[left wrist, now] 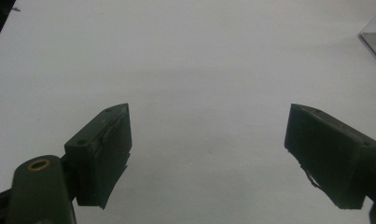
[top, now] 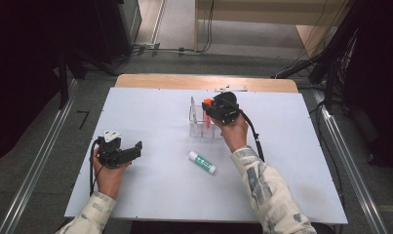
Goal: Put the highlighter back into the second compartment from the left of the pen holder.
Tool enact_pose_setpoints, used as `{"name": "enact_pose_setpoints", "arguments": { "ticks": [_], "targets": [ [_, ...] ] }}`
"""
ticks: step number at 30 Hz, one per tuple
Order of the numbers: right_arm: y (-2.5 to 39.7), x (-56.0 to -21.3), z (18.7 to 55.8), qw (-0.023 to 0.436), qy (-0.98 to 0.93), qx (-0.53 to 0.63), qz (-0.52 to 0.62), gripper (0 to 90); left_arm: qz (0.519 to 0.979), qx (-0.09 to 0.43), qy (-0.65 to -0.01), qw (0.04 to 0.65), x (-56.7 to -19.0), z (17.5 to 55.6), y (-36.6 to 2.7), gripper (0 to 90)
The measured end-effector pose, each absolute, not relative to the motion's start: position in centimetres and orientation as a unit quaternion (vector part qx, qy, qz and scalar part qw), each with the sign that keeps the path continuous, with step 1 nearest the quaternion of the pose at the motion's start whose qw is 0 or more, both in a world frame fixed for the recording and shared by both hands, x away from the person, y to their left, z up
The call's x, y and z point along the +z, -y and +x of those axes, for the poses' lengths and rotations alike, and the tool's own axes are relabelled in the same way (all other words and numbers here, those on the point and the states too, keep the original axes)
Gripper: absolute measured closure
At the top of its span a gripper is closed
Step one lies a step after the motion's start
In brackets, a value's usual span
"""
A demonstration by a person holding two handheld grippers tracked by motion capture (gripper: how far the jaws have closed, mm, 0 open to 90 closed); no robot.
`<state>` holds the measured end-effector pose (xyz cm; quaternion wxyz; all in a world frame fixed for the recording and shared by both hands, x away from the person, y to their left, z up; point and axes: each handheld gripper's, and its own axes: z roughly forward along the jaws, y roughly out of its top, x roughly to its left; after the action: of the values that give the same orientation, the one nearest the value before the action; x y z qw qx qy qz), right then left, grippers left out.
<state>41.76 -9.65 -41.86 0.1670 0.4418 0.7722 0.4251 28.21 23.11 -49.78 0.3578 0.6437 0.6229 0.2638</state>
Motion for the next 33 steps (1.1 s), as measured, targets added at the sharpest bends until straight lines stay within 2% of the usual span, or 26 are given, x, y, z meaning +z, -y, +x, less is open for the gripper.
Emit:
{"name": "enact_pose_setpoints", "arguments": {
  "ticks": [12, 33],
  "targets": [
    [10.2, -42.2, 41.4, 0.168, -0.771, 0.426, 0.442, 61.0, 0.643, 0.264, -0.623, 0.358, -49.8, 28.2, -23.1, 15.5],
    [11.3, -41.7, 40.6, 0.175, -0.771, 0.431, 0.435, 44.3, 0.643, 0.265, -0.624, 0.357, -49.8, 28.2, -23.1, 15.4]
  ]
}}
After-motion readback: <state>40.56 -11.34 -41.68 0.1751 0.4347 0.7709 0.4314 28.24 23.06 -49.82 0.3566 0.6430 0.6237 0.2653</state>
